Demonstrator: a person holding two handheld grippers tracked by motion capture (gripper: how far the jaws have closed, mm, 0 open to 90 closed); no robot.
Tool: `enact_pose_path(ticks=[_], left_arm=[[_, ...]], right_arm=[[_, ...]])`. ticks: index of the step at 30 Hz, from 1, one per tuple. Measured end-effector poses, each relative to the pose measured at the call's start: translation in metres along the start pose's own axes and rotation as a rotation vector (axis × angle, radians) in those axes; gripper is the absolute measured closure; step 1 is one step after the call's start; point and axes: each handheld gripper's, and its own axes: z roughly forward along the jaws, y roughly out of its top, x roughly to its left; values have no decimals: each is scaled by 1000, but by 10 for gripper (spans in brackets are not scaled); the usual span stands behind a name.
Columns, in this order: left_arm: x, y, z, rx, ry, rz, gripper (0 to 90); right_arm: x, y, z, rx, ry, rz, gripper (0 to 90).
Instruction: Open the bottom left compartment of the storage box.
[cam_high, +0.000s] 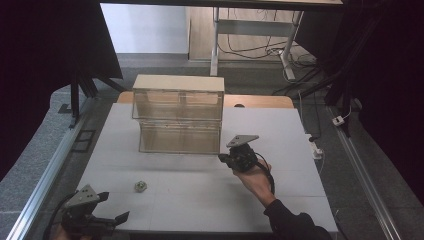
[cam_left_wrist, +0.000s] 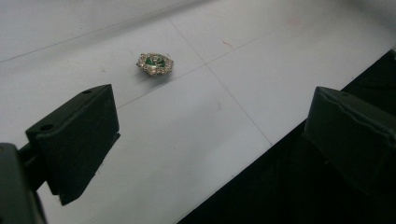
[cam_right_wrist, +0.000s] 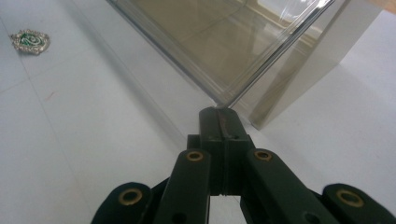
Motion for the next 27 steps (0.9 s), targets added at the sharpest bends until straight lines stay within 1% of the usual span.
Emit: enact_pose_path(ticks=[2, 5, 9, 12, 18, 24, 27], left_arm=[[0, 0, 0, 0, 0, 0, 30], [0, 0, 0, 0, 0, 0, 30], [0, 0, 0, -1, 0, -2, 30], [0, 0, 0, -1, -2, -3, 29], [2, 0, 0, -4, -7, -12, 29], [3, 0, 0, -7, -11, -23, 29], [4, 0, -1, -6, -16, -29, 29]], right_arm=[[-1, 1, 0, -3, 1, -2, 899], [1, 1, -1, -23, 0, -6, 899], [2, 6, -7, -76, -2, -4, 899], [2, 7, -8, -84, 1, -3, 899], [3, 14, -12, -124, 2, -7, 899], [5, 21, -14, -142, 3, -9, 899], [3, 25, -15, -163, 13, -1, 899]])
